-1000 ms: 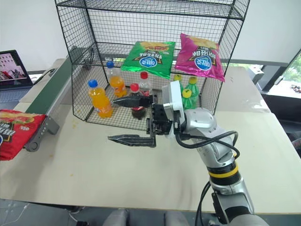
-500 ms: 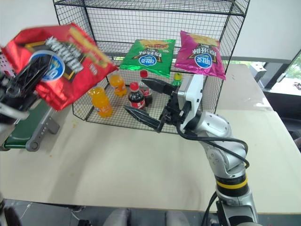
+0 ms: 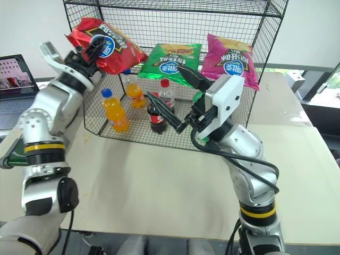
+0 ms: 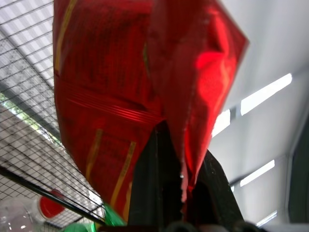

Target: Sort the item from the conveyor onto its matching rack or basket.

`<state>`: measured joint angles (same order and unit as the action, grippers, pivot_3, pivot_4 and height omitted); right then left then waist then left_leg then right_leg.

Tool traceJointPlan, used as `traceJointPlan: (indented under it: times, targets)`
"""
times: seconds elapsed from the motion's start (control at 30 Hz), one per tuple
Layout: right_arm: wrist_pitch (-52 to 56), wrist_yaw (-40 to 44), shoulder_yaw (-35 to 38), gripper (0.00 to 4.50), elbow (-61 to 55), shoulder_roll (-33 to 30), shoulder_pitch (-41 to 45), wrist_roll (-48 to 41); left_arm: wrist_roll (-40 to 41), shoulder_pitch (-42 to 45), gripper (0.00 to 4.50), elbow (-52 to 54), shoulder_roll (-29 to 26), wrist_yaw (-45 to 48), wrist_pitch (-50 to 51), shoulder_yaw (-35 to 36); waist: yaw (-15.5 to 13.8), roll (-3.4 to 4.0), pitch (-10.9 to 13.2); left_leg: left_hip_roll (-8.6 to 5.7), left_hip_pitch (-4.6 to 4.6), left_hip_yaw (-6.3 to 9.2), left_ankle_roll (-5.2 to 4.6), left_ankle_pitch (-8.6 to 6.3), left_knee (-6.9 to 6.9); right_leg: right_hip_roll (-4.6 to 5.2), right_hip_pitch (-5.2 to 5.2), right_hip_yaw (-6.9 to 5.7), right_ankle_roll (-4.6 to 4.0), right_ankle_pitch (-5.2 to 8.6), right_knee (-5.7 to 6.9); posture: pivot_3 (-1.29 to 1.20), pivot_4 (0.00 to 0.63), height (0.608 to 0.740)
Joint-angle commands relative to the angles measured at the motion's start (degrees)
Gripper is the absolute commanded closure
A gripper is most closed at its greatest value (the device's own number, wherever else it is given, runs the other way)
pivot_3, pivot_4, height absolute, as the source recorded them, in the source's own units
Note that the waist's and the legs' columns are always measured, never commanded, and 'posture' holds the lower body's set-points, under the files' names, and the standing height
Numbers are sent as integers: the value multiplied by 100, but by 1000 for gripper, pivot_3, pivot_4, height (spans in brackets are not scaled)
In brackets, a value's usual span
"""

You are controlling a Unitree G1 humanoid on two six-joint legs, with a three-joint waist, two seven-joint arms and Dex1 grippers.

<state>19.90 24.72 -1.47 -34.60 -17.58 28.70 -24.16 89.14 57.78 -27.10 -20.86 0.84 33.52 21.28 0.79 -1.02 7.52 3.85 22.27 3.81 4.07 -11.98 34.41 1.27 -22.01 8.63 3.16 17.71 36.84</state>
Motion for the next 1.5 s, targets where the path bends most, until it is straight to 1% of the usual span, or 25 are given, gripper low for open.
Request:
traceJointPlan:
  times: [0.03, 0.17, 0.27, 0.33, 0.6, 0.7, 0.73, 0.77, 0.8, 0.83, 0.9, 0.93, 0.97, 1.0, 1.1, 1.17, 1.23, 1.27, 1.3, 1.33, 1.4, 1.43, 1.47, 1.5]
  targets:
    - [65, -164, 65, 0, -378, -51, -5, 37, -358, 359, 4490, -325, 251, -78, -253, 335, 0, -1, 0, 0, 1, 0, 0, 0, 2, 0, 1, 0, 0, 0, -1, 0, 150, 740]
    - [135, -248, 76, 0, -472, -103, -43, 72, -702, 659, 4490, -751, 544, -477, -664, 706, -3, -2, 0, 0, 1, 0, -1, 1, 4, 0, 2, 1, 3, -1, 2, 0, 150, 740]
    - [165, -292, 74, 0, -511, -131, -65, 86, -955, 925, 4490, -1047, 684, -741, -1104, 1026, -5, -4, 1, 0, 3, 0, -1, 1, 7, 0, 3, 1, 6, -3, 1, 0, 150, 740]
    - [167, -315, 68, 0, -508, -143, -65, 95, -1063, 1057, 4490, -1222, 744, -849, -1224, 1192, -5, -5, 2, 0, 4, 0, -1, 1, 8, 0, 3, 1, 6, -3, -1, 0, 150, 740]
    - [142, -281, 35, 0, -434, -155, -15, 117, -1659, 1383, 4490, -1406, 916, -615, -1136, 1258, -5, -5, 2, -2, 4, 0, 1, 2, 8, 0, 3, 1, 7, -3, -1, 0, 150, 740]
    - [119, -251, 32, 0, -399, -158, -2, 120, -1677, 1317, 3646, -1179, 942, -616, -1112, 1385, -3, -5, 2, -2, 2, 0, 1, 2, 7, 0, 4, 1, 7, -3, 0, 0, 150, 740]
    - [113, -247, 33, 0, -384, -154, 6, 118, -1684, 1275, 3239, -1088, 939, -629, -1076, 1410, -3, -5, 2, -2, 3, 0, 1, 2, 7, 0, 4, 1, 7, -3, 0, 0, 150, 740]
    - [109, -245, 34, 0, -375, -150, 10, 114, -1692, 1234, 2983, -1007, 933, -652, -1031, 1431, -2, -5, 2, -1, 3, 0, 1, 2, 7, 0, 4, 1, 7, -3, 0, 0, 150, 740]
    - [103, -242, 33, 0, -368, -142, 11, 105, -1683, 1171, 2386, -882, 922, -714, -976, 1464, 0, -5, 2, -1, 3, 0, 1, 2, 7, 0, 4, 1, 7, -3, 0, 0, 150, 740]
    - [95, -237, 31, 0, -362, -134, 9, 96, -1652, 1096, 2034, -726, 912, -797, -902, 1502, 6, -5, 2, -1, 3, 0, 1, 2, 7, 0, 4, 1, 7, -3, 0, 0, 150, 740]
    - [73, -230, 20, 0, -347, -112, 4, 85, -1557, 884, 989, -284, 887, -1012, -677, 1542, 21, -5, 2, 0, 1, 0, 1, 2, 6, 0, 4, 1, 7, -3, 3, 0, 150, 740]
    - [61, -227, 13, 0, -337, -101, 2, 84, -1479, 752, 724, -12, 876, -1129, -524, 1554, 27, -5, 2, 0, 0, 0, 1, 2, 5, 0, 4, 2, 7, -4, 4, 0, 150, 740]
    - [51, -222, 13, 0, -323, -92, 3, 80, -1400, 618, 298, 260, 864, -1231, -366, 1555, 31, -5, 2, 0, -2, 0, 2, 3, 4, 0, 4, 2, 7, -4, 6, 0, 150, 740]
    - [30, -211, 9, 0, -302, -77, -5, 76, -1302, 411, 26, 624, 833, -1330, -163, 1524, 32, -5, 2, 1, -3, 0, 2, 3, 4, 0, 4, 2, 7, -4, 10, 0, 150, 740]
    - [-82, -35, -113, 0, -266, -83, -244, 72, -755, -601, 26, 1971, 577, -1580, 748, 1369, 62, -4, 1, 2, -10, 0, 2, 3, 3, 1, 4, 5, 7, -4, 17, 0, 150, 740]
    - [-77, 95, -156, 0, -270, -159, -461, 62, -554, -1151, 26, 2507, 305, -1706, 1123, 1315, 61, -4, 1, 4, -14, 1, 3, 3, 2, 1, 6, 4, 7, -4, 24, 0, 150, 740]
    - [-54, 252, -192, 0, -260, -368, -800, 181, -707, -1865, 26, 3091, -327, -1385, 1661, 1070, 55, -5, 2, 3, -12, 2, 4, 4, 5, 1, 5, 2, 7, -4, 25, 0, 150, 740]
    - [84, 287, -224, 0, -232, -557, -1082, 297, -929, -2315, 26, 3461, -788, -976, 1913, 907, 56, -6, 2, 3, -13, 2, 5, 4, 6, 1, 5, 3, 6, -4, 25, 0, 150, 740]
    - [181, 304, -240, 0, -218, -689, -1275, 369, -1068, -2617, 26, 3712, -1102, -693, 2052, 795, 57, -7, 2, 3, -12, 2, 6, 5, 8, 2, 5, 3, 7, -4, 23, 0, 150, 740]
    - [231, 320, -216, 0, -218, -802, -1559, 409, -1371, -3000, 26, 4054, -1461, -324, 2116, 561, 37, -7, 2, 3, -13, 2, 6, 4, 8, 2, 6, 3, 7, -4, 22, 0, 150, 740]
    - [265, 200, -149, 0, -170, -874, -2080, 492, -2449, -3722, 26, 4691, -2075, 430, 1760, -166, -13, -7, 3, 0, -15, 2, 7, 4, 4, 5, 10, 0, 6, -2, 12, 0, 150, 740]
    - [263, 71, -113, 0, -134, -852, -2308, 580, -3115, -4037, 26, 4885, -2234, 705, 1381, -582, -18, -7, 3, -2, -16, 0, 10, 4, -6, 8, 10, -1, 4, -1, 2, 0, 150, 740]
    - [262, -18, -94, 0, -111, -828, -2431, 644, -3529, -4211, 26, 4969, -2298, 852, 1112, -829, -38, -4, 5, -2, -19, 0, 11, 4, -8, 8, 11, -1, 4, -1, 0, 0, 150, 740]
    - [250, -161, -108, 0, -37, -793, -2583, 816, -4116, -4380, 26, 4944, -2309, 915, 700, -1200, -56, -2, 5, -3, -24, 0, 15, 7, -11, 10, 15, -1, 4, -1, -7, 0, 150, 740]
